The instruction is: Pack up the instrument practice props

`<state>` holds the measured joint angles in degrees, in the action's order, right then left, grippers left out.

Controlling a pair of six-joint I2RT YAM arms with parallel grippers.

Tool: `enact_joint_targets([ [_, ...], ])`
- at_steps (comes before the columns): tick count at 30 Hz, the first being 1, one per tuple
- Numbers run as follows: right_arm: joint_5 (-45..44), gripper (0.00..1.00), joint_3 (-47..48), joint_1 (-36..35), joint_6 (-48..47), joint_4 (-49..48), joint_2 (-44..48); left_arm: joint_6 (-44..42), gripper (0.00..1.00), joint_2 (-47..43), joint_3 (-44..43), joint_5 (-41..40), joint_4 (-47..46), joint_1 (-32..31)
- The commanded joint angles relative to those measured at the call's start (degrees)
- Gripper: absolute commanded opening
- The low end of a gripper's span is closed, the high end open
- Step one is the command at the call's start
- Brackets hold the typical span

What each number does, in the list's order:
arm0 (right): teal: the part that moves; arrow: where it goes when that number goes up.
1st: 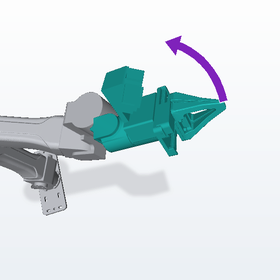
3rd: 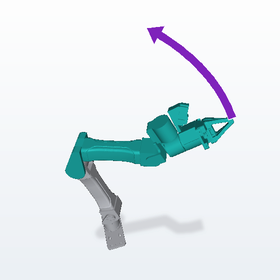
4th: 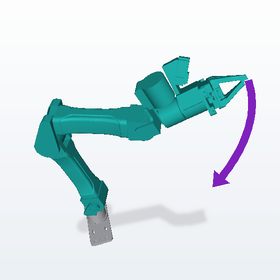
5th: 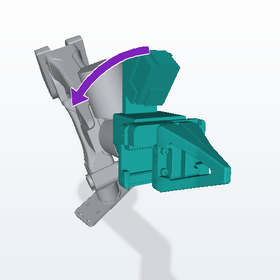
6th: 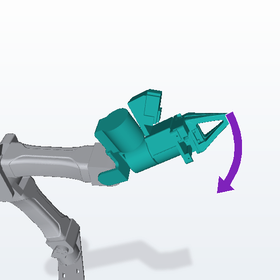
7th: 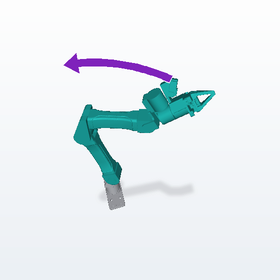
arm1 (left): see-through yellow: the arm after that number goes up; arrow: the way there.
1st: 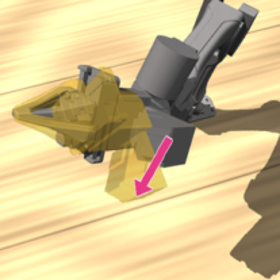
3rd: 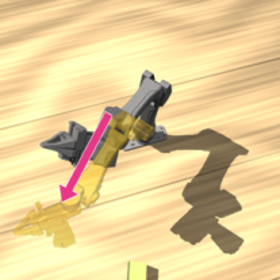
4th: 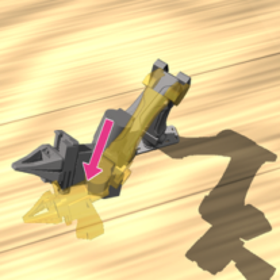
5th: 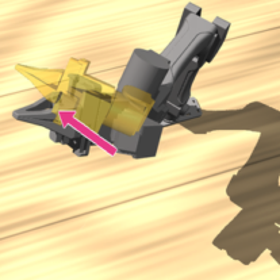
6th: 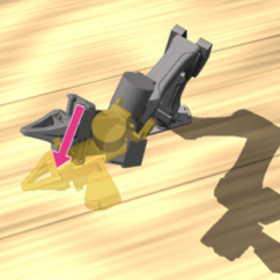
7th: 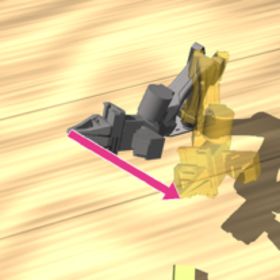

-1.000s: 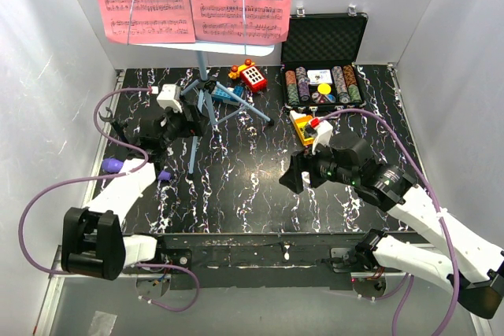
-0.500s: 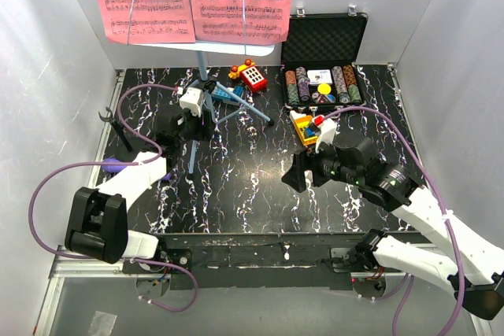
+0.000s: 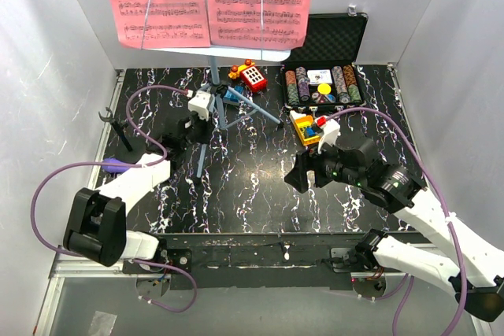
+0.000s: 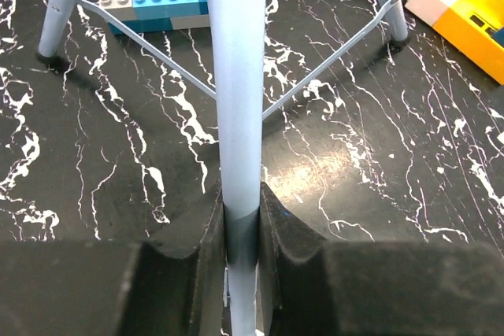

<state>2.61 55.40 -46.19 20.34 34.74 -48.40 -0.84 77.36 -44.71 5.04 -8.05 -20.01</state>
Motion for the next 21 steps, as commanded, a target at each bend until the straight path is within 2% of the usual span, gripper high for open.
enact_joint_targets([
  [1,-1.47,0.93,2.52,0.05,-0.48,-0.02,2.08,0.40,0.06,-3.53,0.14,4.10,0.32,-3.89],
  [13,-2.26,0.93,2.00,0.23,0.05,0.85,4.02,2.86,0.03,-9.77,2.61,4.37,5.24,-7.15],
  [21,-2.26,0.93,1.65,0.14,-0.04,0.59,4.19,5.32,0.08,-13.64,5.59,3.40,6.91,-9.34],
])
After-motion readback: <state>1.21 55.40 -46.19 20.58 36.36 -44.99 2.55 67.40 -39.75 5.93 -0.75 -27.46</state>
